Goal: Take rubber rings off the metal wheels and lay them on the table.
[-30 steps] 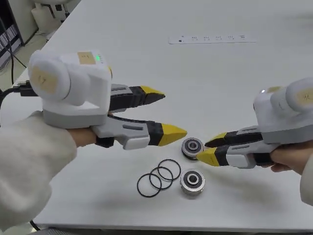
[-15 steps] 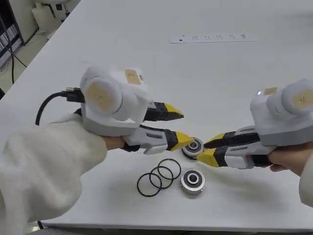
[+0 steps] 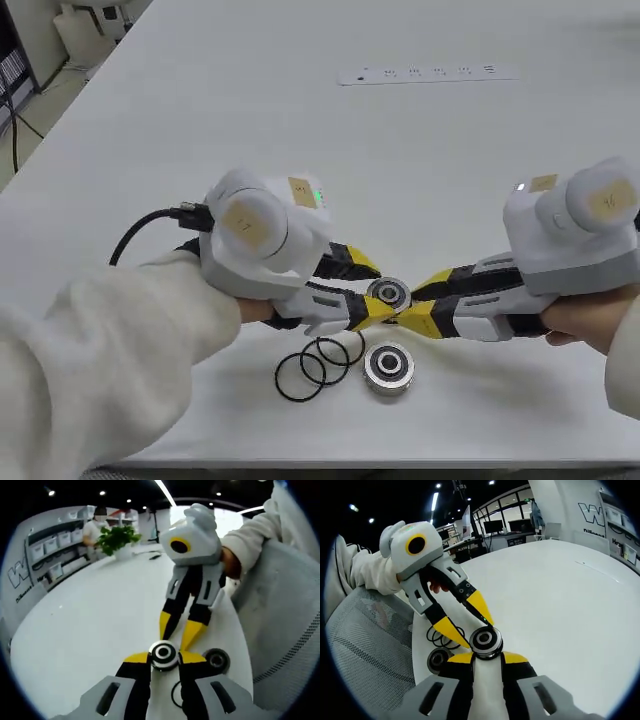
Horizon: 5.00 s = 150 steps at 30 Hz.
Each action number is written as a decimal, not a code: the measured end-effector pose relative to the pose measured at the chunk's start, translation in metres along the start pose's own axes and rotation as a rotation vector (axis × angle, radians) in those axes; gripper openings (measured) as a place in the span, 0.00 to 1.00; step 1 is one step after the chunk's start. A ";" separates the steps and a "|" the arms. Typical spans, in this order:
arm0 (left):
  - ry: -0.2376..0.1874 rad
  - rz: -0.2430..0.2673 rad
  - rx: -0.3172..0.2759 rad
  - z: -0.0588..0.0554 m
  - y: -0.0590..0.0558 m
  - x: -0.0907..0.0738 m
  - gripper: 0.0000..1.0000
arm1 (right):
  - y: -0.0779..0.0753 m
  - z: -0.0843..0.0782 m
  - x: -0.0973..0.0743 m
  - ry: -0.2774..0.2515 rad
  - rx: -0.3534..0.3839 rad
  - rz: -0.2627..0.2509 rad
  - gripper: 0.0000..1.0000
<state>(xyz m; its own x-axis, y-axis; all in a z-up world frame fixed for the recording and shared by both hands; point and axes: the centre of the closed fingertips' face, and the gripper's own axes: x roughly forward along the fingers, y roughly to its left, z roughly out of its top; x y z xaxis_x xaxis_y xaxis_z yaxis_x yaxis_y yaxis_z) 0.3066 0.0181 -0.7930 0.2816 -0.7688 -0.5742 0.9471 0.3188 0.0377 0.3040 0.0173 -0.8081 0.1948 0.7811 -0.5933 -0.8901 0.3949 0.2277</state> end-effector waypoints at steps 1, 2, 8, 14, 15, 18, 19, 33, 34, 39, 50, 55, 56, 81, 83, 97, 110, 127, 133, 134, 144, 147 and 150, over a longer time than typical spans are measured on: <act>0.002 0.001 -0.006 -0.001 -0.001 0.000 0.20 | 0.000 0.000 0.000 0.001 0.000 0.001 0.17; 0.003 0.008 0.006 -0.002 0.001 0.001 0.20 | 0.000 0.000 0.000 0.001 -0.001 0.000 0.17; -0.003 0.011 0.005 -0.001 -0.001 0.002 0.20 | -0.001 0.000 0.000 0.002 -0.013 -0.002 0.16; -0.007 0.014 -0.006 -0.002 -0.002 0.001 0.20 | -0.002 -0.002 0.001 0.018 -0.077 -0.014 0.11; -0.009 0.014 -0.013 -0.002 -0.002 0.001 0.19 | -0.002 -0.002 0.000 0.016 -0.074 -0.014 0.11; -0.014 0.015 -0.032 -0.002 -0.002 0.000 0.19 | -0.002 -0.003 0.000 0.017 -0.077 -0.012 0.09; -0.016 0.016 -0.036 -0.002 -0.003 0.000 0.19 | -0.002 -0.003 0.000 0.017 -0.079 -0.012 0.09; -0.026 0.018 -0.073 -0.001 -0.003 -0.002 0.19 | -0.003 -0.005 -0.001 0.018 -0.097 -0.014 0.02; -0.027 0.019 -0.079 -0.001 -0.002 -0.002 0.19 | -0.003 -0.005 -0.001 0.017 -0.097 -0.015 0.02; -0.020 0.064 -0.111 -0.003 0.005 -0.004 0.13 | -0.002 -0.005 -0.002 0.019 -0.102 -0.015 0.01; -0.019 0.035 -0.074 -0.002 0.001 -0.002 0.14 | -0.005 -0.005 -0.003 -0.015 -0.008 -0.003 0.00; -0.017 0.034 -0.052 -0.002 0.001 -0.001 0.14 | -0.006 -0.005 -0.004 -0.026 0.032 0.002 0.00; -0.017 0.034 -0.053 -0.001 0.002 -0.001 0.13 | -0.006 -0.005 -0.005 -0.031 0.044 0.005 0.00; -0.036 0.035 -0.056 -0.002 0.003 -0.003 0.13 | -0.007 0.007 -0.009 -0.084 0.147 -0.002 0.00; -0.039 0.035 -0.055 -0.001 0.003 -0.003 0.13 | -0.007 0.007 -0.009 -0.083 0.143 -0.003 0.00; -0.040 0.039 -0.052 -0.001 0.002 -0.003 0.13 | -0.005 0.012 -0.010 -0.073 0.129 -0.012 0.00; -0.038 0.050 -0.047 -0.001 0.002 -0.003 0.13 | -0.003 0.014 -0.010 -0.076 0.151 -0.011 0.00; -0.043 0.050 -0.042 -0.001 0.002 -0.003 0.13 | -0.001 0.016 -0.010 -0.076 0.141 -0.008 0.00; -0.043 0.050 -0.041 -0.001 0.002 -0.003 0.13 | 0.000 0.017 -0.010 -0.075 0.131 -0.006 0.00; -0.044 0.051 -0.041 -0.001 0.002 -0.003 0.13 | 0.000 0.017 -0.010 -0.075 0.128 -0.006 0.00; -0.048 0.050 -0.041 -0.001 0.002 -0.003 0.13 | 0.003 0.019 -0.010 -0.074 0.110 -0.002 0.00; -0.048 0.050 -0.042 -0.001 0.002 -0.003 0.13 | 0.004 0.020 -0.010 -0.076 0.106 0.001 0.00; -0.049 0.048 -0.041 -0.001 0.001 -0.003 0.13 | 0.006 0.021 -0.011 -0.085 0.109 0.011 0.00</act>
<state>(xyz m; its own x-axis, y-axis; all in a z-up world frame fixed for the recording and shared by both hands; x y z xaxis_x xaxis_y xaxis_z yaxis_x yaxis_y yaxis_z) 0.3069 0.0210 -0.7923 0.3348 -0.7779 -0.5317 0.9255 0.3776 0.0303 0.3056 0.0217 -0.7842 0.2234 0.8218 -0.5241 -0.8433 0.4326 0.3189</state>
